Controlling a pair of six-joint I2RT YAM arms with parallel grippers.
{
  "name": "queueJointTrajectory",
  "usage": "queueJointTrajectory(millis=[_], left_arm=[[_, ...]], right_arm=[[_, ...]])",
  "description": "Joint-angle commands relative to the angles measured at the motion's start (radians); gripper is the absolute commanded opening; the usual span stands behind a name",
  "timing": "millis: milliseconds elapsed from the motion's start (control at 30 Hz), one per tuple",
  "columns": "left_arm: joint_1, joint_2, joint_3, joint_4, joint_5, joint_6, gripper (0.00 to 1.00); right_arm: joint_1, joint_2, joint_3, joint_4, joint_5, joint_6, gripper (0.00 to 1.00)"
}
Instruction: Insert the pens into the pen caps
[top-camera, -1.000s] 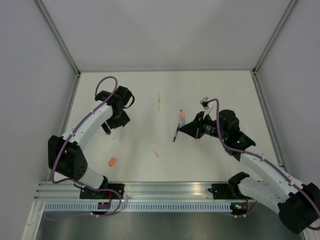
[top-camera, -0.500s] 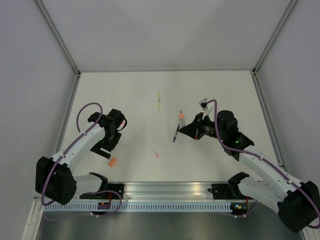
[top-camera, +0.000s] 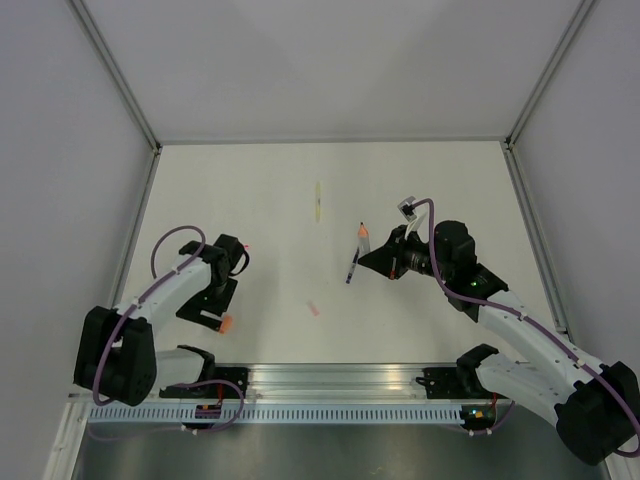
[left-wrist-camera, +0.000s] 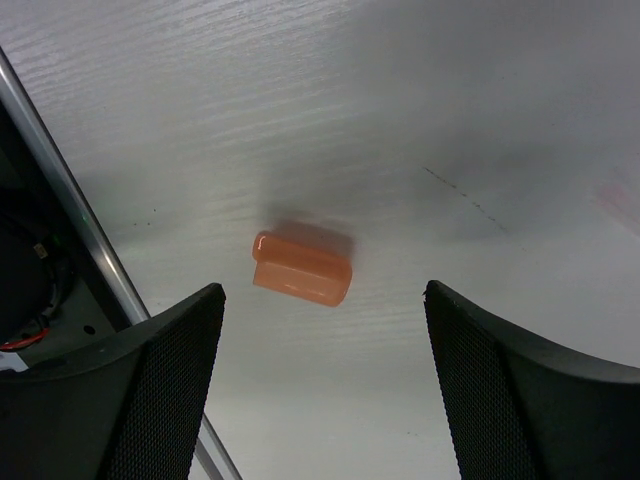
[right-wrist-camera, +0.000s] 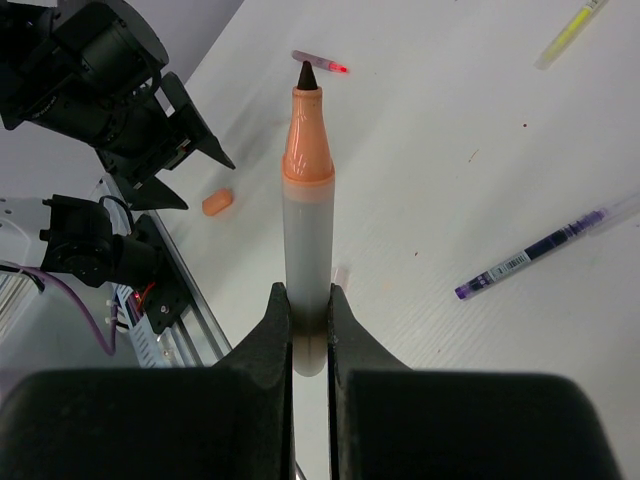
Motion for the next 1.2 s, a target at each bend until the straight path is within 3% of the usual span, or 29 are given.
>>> queueJointTrajectory(millis=[0, 633, 933, 1167], left_arm=[[0.005, 0.018, -0.037, 0.078, 0.008, -0.008, 0.85], [0.004, 0.102, -0.112, 0.199, 0.001, 0.068, 0.82], [0.005, 0.088, -0.125, 0.222, 0.005, 0.112, 0.72], [0.004, 0.117, -0.132, 0.276, 0.034, 0.157, 0.54]], right_arm=[[-0.001, -0.002, 0.007, 0.032, -0.001, -0.008, 0.00], [-0.001, 0.001, 0.001, 0.035, -0.001, -0.011, 0.00], [0.000, 0.008, 0.002, 0.038, 0.002, -0.011, 0.00], [-0.001, 0.014, 0.001, 0.036, 0.007, -0.011, 0.00]])
